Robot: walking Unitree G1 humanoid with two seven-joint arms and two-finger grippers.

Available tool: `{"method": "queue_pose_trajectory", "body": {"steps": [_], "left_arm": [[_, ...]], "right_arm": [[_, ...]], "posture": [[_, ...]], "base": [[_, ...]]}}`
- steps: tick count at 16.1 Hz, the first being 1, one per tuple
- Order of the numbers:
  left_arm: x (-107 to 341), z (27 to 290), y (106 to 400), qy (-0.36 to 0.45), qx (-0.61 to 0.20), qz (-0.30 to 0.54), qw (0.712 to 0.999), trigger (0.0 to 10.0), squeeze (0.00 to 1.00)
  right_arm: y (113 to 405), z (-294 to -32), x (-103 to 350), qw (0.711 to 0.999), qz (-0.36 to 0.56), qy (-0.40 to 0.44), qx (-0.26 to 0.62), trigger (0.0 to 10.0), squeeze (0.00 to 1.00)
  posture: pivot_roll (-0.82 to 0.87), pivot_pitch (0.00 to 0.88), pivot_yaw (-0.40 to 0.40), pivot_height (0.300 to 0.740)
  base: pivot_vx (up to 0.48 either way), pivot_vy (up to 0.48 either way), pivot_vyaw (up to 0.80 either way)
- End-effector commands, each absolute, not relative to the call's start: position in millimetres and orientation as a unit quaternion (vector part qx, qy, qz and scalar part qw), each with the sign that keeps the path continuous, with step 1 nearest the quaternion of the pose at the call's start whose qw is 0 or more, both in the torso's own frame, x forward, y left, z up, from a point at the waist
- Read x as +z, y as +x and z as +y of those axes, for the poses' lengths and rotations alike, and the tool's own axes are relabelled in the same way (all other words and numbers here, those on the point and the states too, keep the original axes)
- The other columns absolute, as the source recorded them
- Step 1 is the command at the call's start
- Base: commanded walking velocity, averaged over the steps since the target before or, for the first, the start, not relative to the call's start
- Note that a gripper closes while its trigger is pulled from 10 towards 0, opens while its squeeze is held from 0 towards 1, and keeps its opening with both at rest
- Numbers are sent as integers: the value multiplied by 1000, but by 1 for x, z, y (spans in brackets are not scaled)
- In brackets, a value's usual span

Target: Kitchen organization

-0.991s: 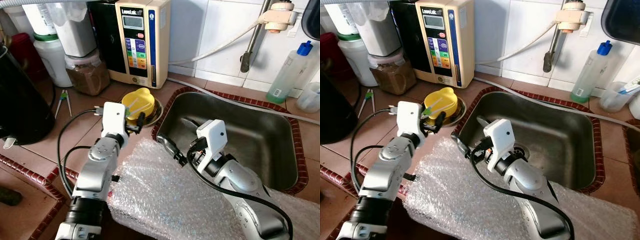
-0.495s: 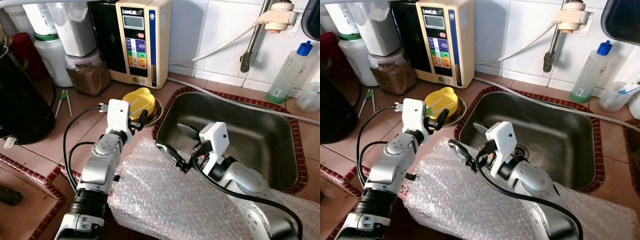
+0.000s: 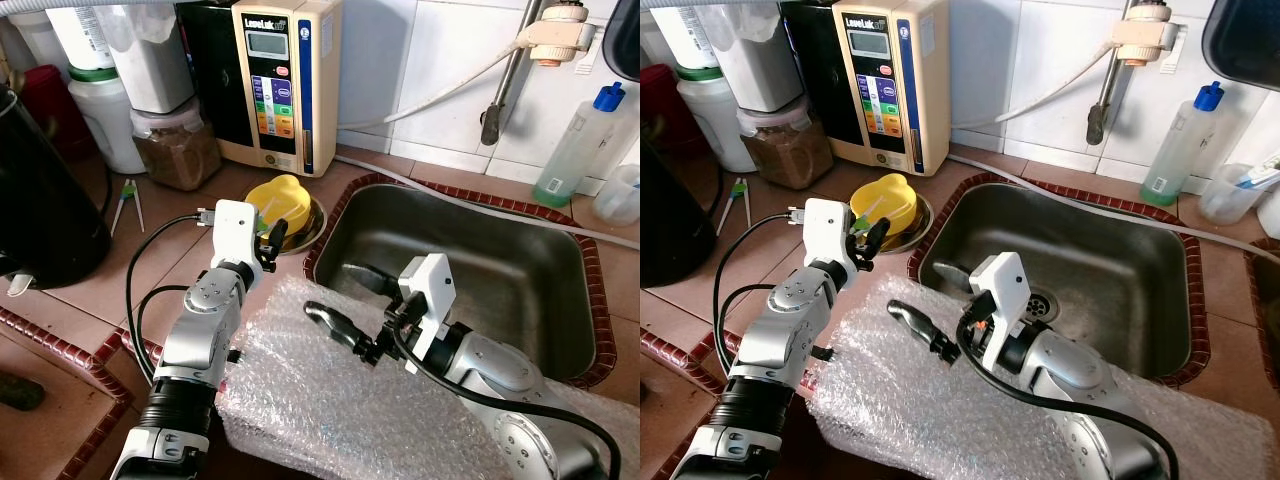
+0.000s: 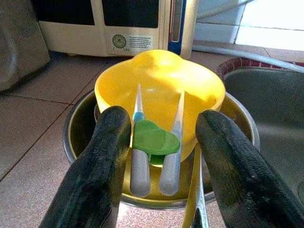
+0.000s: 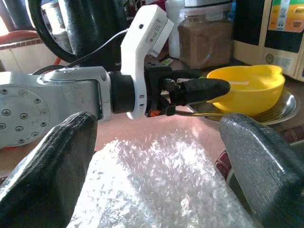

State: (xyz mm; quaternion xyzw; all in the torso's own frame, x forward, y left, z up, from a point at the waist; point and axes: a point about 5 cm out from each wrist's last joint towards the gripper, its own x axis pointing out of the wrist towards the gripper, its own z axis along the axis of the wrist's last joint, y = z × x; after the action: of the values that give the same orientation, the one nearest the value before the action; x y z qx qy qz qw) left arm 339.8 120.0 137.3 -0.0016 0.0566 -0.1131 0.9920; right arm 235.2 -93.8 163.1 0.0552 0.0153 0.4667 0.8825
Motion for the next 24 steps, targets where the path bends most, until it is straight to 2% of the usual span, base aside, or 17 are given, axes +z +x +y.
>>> {"method": "queue_pose_trajectory", "body": {"steps": [1,11,14,15,16,21,24], "left_arm": [[140,120,342,-5,-111,51,992,0,0],[142,124,339,-2,-93,40,995,0,0],[151,128,339,1,-73,16,997,0,0],[151,134,339,42,-53,23,997,0,0],[151,136,338,25,-46,25,998,0,0],[161,138,334,13,-57,-4,998,0,0],[171,130,331,12,-81,-45,996,0,0]], "right_arm": [[232,-93,170,877,5,56,477,10000,0],[228,-94,170,865,18,73,496,10000,0],[230,-95,171,868,16,78,490,10000,0],[232,-95,171,869,14,79,488,10000,0],[232,-95,172,870,13,78,486,10000,0],[235,-96,170,874,11,74,480,10000,0],[240,-96,171,879,5,70,471,10000,0]], "posture": [[-115,35,29,740],[-114,30,24,740],[-112,24,24,740],[-112,21,25,740],[-111,19,25,740],[-103,14,25,740],[-102,10,23,740]], "base": [[0,0,0],[0,0,0],[0,0,0],[0,0,0],[0,0,0],[0,0,0],[0,0,0]]}}
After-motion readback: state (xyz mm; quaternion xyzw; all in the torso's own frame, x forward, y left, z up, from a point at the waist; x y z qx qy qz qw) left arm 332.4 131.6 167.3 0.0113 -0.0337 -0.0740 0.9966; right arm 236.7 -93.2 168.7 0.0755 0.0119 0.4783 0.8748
